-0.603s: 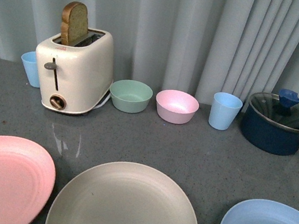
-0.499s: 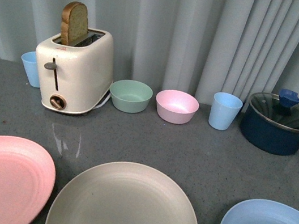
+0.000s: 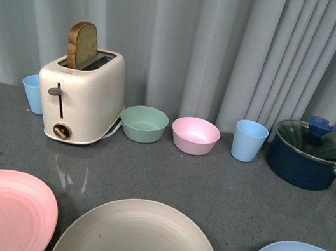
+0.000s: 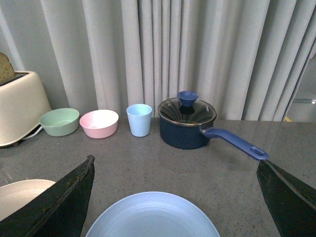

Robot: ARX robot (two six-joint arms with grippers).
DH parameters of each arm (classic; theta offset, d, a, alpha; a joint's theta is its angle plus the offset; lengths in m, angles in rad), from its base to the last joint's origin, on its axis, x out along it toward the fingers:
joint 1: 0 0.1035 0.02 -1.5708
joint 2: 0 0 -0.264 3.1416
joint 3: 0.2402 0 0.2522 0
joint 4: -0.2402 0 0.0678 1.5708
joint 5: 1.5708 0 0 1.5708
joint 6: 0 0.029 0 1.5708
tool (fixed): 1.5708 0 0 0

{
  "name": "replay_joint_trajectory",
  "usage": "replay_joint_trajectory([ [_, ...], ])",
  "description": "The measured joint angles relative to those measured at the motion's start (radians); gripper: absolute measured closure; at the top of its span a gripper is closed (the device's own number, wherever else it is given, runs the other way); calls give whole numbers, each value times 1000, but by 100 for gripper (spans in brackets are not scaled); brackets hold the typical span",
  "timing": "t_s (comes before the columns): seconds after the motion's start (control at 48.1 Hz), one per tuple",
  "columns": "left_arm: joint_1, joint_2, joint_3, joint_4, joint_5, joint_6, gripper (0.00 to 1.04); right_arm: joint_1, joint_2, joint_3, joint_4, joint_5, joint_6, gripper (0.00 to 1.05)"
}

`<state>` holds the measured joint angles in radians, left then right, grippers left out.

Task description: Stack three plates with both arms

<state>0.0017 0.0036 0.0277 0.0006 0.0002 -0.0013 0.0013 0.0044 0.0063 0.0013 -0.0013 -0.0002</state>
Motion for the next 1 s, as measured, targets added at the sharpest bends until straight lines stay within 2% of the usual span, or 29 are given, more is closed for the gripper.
replay_joint_trajectory([
  [0.021,1,2,1,-2,1,-1,7,0,0,0,0,0,0,7],
  [0.042,19,21,8,-30,51,-23,7,0,0,0,0,0,0,7],
  [0.104,113,138,69,-162,288,-113,7,0,0,0,0,1,0,7],
  [0.145,171,225,92,-164,387,-140,7,-1,0,0,0,-3,0,7],
  [0.208,283,402,127,-85,528,-146,7,0,0,0,0,0,0,7],
  [0.27,416,665,204,56,658,-70,7,-1,0,0,0,0,0,7],
  [0.436,537,1080,317,232,686,172,7,-1,0,0,0,0,0,7],
  [0.54,570,1289,389,218,679,318,7,-1,0,0,0,0,0,7],
  [0.665,587,1480,483,182,621,474,7,-1,0,0,0,0,0,7],
  [0.811,593,1627,589,118,604,548,7,-1,0,0,0,0,0,7],
  [0.998,598,1768,675,140,551,601,7,-1,0,0,0,0,0,7],
])
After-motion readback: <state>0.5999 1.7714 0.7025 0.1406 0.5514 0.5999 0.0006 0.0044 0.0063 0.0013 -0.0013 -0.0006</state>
